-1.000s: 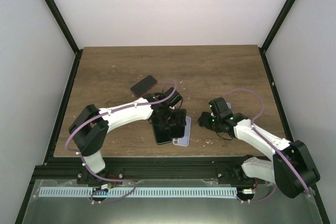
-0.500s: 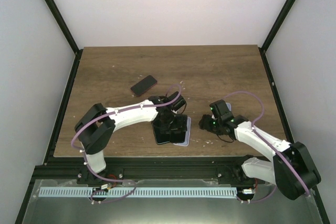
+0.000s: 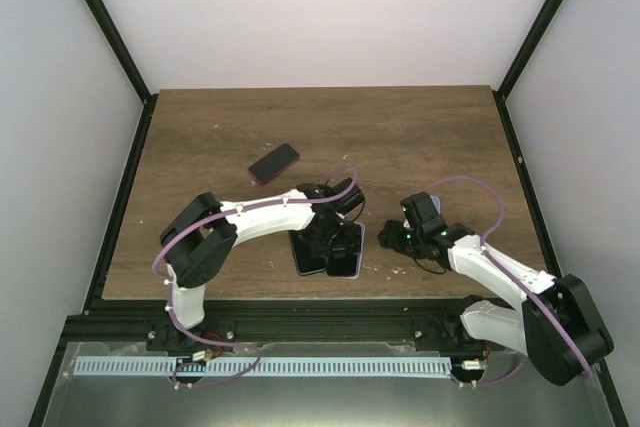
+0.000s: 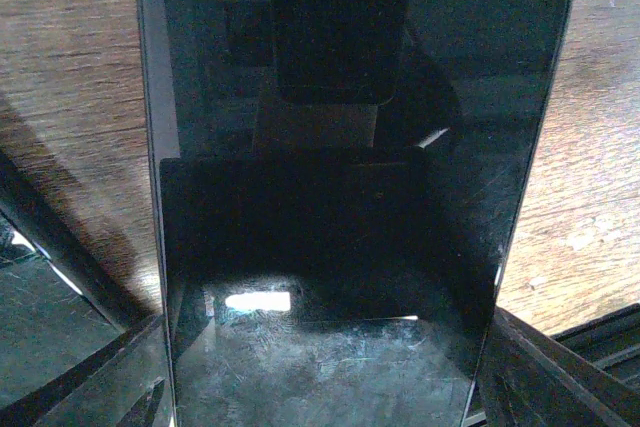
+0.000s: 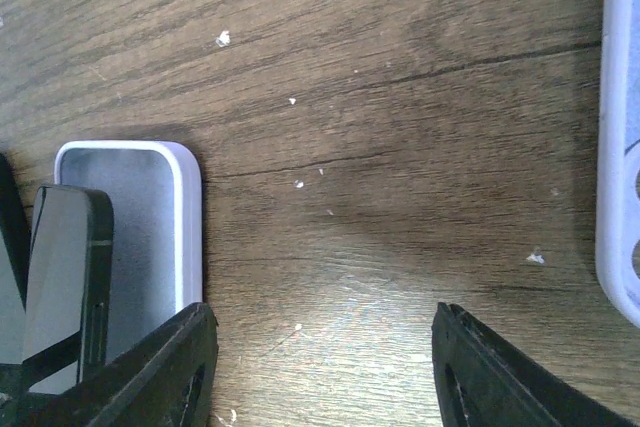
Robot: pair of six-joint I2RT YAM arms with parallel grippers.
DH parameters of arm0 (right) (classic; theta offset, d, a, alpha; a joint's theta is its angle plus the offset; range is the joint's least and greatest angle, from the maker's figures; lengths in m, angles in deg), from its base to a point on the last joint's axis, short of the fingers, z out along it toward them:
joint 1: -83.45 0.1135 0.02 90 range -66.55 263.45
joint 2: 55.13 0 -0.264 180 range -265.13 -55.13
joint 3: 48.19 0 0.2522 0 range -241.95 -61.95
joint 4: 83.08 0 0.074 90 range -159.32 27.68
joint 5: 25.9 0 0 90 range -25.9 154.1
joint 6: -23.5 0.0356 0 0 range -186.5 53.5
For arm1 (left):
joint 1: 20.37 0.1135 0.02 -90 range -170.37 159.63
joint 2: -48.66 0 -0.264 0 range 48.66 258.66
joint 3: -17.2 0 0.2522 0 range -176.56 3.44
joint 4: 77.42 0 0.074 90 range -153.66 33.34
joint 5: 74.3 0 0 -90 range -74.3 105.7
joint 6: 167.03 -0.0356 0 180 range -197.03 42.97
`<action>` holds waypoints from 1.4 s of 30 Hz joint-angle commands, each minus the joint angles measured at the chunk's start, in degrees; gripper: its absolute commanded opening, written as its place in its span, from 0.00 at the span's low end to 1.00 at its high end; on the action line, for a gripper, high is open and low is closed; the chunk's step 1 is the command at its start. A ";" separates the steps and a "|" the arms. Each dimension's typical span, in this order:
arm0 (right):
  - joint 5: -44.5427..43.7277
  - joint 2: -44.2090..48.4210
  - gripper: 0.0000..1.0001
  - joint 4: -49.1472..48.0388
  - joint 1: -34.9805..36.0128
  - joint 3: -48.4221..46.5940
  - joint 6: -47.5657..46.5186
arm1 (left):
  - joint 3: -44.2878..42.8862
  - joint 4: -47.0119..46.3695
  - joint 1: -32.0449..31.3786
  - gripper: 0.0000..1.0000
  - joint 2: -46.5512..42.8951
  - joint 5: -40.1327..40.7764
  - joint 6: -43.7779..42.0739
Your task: Put the phone into the phone case
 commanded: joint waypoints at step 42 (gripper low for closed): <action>22.07 -8.26 0.43 -14.39 -0.42 2.01 0.74 | 18.56 -7.13 1.68 0.48 -14.71 -1.41 -7.54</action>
